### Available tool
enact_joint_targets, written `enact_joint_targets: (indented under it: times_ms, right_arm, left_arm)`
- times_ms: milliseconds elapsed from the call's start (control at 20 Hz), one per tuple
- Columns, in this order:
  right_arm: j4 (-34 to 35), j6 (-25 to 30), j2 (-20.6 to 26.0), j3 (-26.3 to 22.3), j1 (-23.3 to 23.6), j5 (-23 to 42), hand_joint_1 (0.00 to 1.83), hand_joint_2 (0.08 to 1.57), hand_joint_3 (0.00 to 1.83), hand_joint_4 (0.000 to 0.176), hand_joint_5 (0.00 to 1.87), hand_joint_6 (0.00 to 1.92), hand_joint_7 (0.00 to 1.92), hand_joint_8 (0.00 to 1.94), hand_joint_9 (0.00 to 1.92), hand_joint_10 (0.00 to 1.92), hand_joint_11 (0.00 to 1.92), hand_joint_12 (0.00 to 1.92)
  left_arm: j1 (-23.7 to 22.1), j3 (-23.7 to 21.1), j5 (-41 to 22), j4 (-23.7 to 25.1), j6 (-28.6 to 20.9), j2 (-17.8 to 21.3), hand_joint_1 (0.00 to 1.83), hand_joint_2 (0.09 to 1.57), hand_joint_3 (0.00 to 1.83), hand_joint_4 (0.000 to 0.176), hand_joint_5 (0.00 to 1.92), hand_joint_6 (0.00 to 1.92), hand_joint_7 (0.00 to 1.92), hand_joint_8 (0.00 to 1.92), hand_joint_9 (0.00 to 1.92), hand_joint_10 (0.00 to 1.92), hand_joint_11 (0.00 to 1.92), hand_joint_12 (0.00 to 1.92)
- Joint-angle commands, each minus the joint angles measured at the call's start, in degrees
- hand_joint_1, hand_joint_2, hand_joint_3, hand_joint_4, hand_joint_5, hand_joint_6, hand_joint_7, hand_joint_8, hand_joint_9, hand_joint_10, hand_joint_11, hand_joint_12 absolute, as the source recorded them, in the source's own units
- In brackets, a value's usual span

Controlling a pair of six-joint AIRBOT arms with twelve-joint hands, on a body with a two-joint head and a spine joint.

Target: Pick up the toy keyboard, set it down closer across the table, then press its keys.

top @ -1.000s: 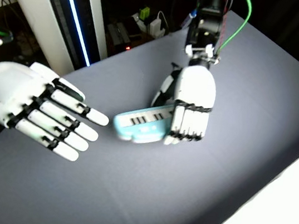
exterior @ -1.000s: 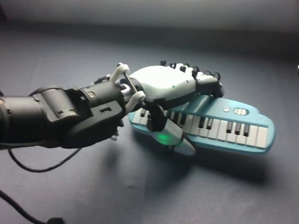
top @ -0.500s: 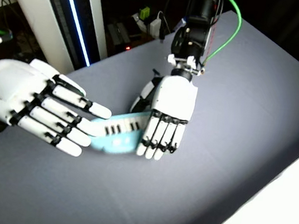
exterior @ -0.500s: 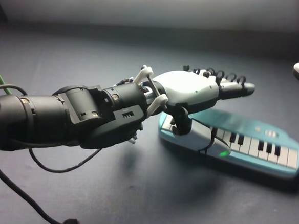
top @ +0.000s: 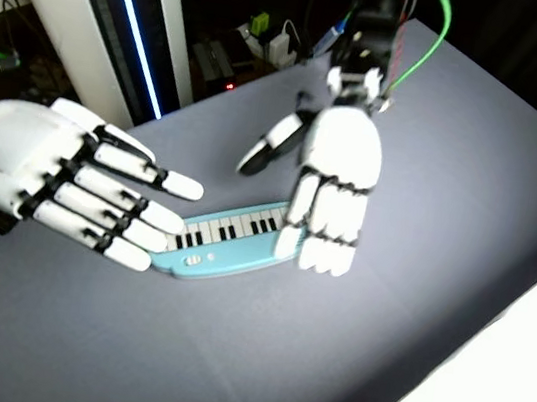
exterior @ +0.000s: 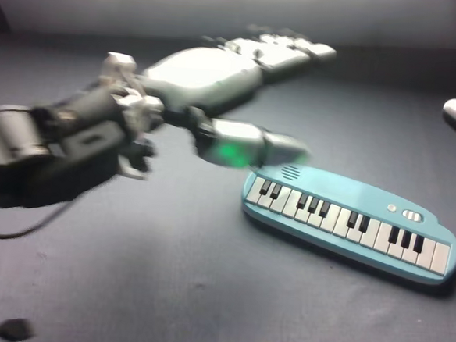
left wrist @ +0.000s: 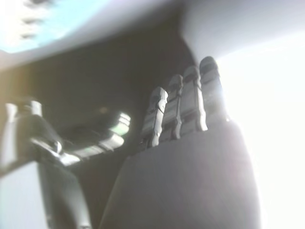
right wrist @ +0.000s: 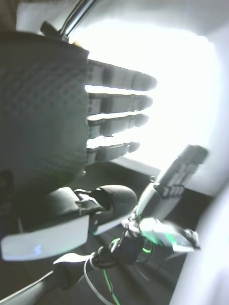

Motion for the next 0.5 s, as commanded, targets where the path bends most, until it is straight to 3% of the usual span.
enact_joint_targets:
  times_ms: [0,50,100,150,200,250,300,350,400,450]
  right_arm:
    - [-1.20,0.40,0.28,0.06,0.70,5.30,0.10,1.46,0.01,0.031,0.00,0.00,0.00,0.00,0.00,0.00,0.00,0.00]
    - [-2.23,0.39,0.15,0.26,1.17,3.22,0.04,1.44,0.00,0.044,0.00,0.00,0.00,0.00,0.00,0.00,0.00,0.00]
    - [-2.87,0.39,0.02,0.38,1.48,1.94,0.04,1.44,0.00,0.044,0.00,0.00,0.00,0.00,0.00,0.00,0.00,0.00]
    - [-4.36,0.38,-0.64,0.97,2.67,-1.18,0.00,1.44,0.00,0.081,0.03,0.01,0.00,0.00,0.00,0.00,0.00,0.00]
    - [-5.01,0.38,-0.97,1.24,3.21,-2.61,0.00,1.44,0.00,0.081,0.03,0.01,0.00,0.00,0.00,0.00,0.00,0.00]
    - [-6.26,0.36,-1.74,1.88,4.52,-5.39,0.00,1.45,0.00,0.065,0.08,0.03,0.00,0.00,0.00,0.00,0.00,0.00]
    - [-7.46,0.25,-2.62,2.48,5.84,-8.04,0.00,1.44,0.00,0.069,0.10,0.04,0.00,0.00,0.00,0.00,0.00,0.00]
    - [-8.71,-0.52,-3.82,3.32,7.58,-11.71,0.00,1.42,0.00,0.057,0.12,0.05,0.00,0.00,0.00,0.00,0.00,0.00]
    - [-9.89,-1.21,-4.93,4.04,8.96,-15.09,0.00,1.35,0.00,0.001,0.21,0.04,0.00,0.00,0.00,0.00,0.00,0.00]
    - [-10.89,-1.81,-5.77,4.60,10.09,-17.95,0.00,1.31,0.00,0.000,0.26,0.03,0.00,0.00,0.00,0.00,0.00,0.00]
  left_arm:
    - [0.46,-0.65,-9.82,-1.81,0.55,0.75,0.31,1.44,0.02,0.018,0.04,0.00,0.00,0.00,0.00,0.00,0.00,0.00]
    - [2.56,-2.04,-13.80,-5.51,1.71,3.41,0.03,1.52,0.03,0.031,0.02,0.02,0.00,0.00,0.00,0.00,0.00,0.00]
    - [3.71,-2.63,-15.56,-7.12,2.35,4.57,0.03,1.52,0.03,0.031,0.02,0.02,0.00,0.00,0.00,0.00,0.00,0.00]
    - [6.32,-4.00,-19.43,-10.67,3.61,6.73,0.07,1.54,0.02,0.041,0.03,0.01,0.00,0.00,0.00,0.00,0.00,0.00]
    - [7.10,-4.53,-20.74,-11.96,4.06,7.45,0.07,1.54,0.02,0.041,0.03,0.01,0.00,0.00,0.00,0.00,0.00,0.00]
    - [9.06,-5.55,-23.25,-14.20,4.78,8.90,0.14,1.55,0.01,0.012,0.04,0.01,0.00,0.00,0.00,0.00,0.00,0.00]
    - [10.36,-6.25,-24.78,-15.68,5.12,9.83,0.29,1.54,0.02,0.009,0.08,0.01,0.00,0.00,0.00,0.00,0.00,0.00]
    - [12.14,-7.08,-26.91,-17.33,5.47,10.99,0.35,1.55,0.01,0.000,0.09,0.01,0.00,0.00,0.00,0.00,0.00,0.00]
    - [13.53,-7.77,-28.50,-18.73,5.62,11.77,0.34,1.54,0.00,0.000,0.09,0.00,0.00,0.00,0.00,0.00,0.00,0.00]
    - [14.38,-8.11,-29.44,-19.66,5.80,12.11,0.29,1.53,0.00,0.000,0.09,0.00,0.00,0.00,0.00,0.00,0.00,0.00]
